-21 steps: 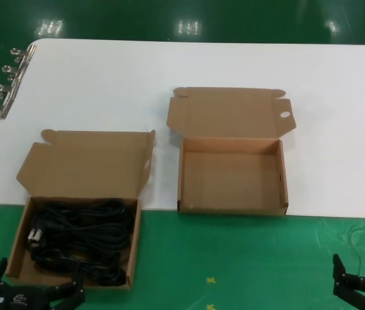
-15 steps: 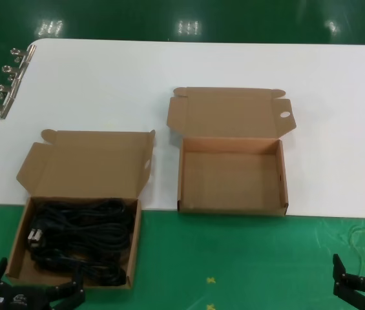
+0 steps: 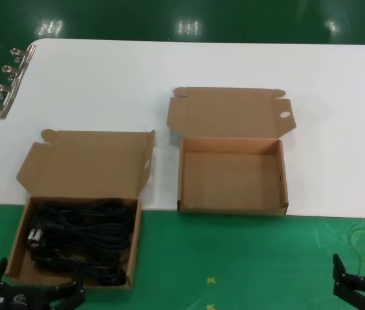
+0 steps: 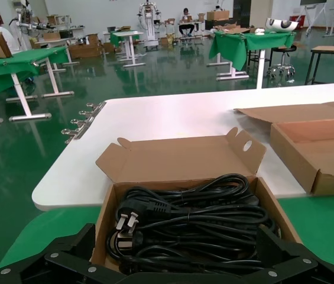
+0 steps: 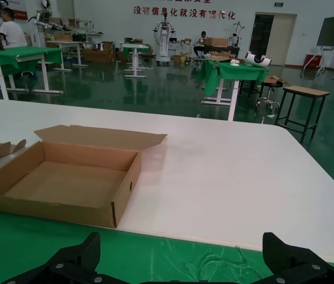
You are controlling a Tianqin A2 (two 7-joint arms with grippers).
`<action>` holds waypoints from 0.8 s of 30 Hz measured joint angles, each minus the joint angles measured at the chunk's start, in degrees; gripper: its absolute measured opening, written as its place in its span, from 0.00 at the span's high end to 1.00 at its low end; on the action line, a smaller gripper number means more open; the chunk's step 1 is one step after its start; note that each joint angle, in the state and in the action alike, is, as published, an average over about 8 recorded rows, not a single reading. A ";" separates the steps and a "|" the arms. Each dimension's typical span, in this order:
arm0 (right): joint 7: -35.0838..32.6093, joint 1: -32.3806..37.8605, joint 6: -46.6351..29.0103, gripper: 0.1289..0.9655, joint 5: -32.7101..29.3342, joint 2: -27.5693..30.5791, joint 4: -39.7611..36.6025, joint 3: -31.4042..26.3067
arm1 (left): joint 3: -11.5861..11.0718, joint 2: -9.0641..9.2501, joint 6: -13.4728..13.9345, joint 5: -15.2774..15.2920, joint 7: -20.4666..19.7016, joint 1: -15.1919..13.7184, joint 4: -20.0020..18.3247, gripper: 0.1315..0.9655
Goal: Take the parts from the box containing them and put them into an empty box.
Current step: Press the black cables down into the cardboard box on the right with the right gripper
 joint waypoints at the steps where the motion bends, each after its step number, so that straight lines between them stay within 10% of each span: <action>1: 0.00 0.00 0.00 0.00 0.00 0.00 0.00 0.00 | 0.00 0.00 0.00 0.00 0.00 0.00 0.00 0.00; 24: 0.00 0.00 0.00 0.15 0.00 0.00 0.00 0.00 | 0.00 0.00 0.00 0.00 0.00 0.00 0.00 0.00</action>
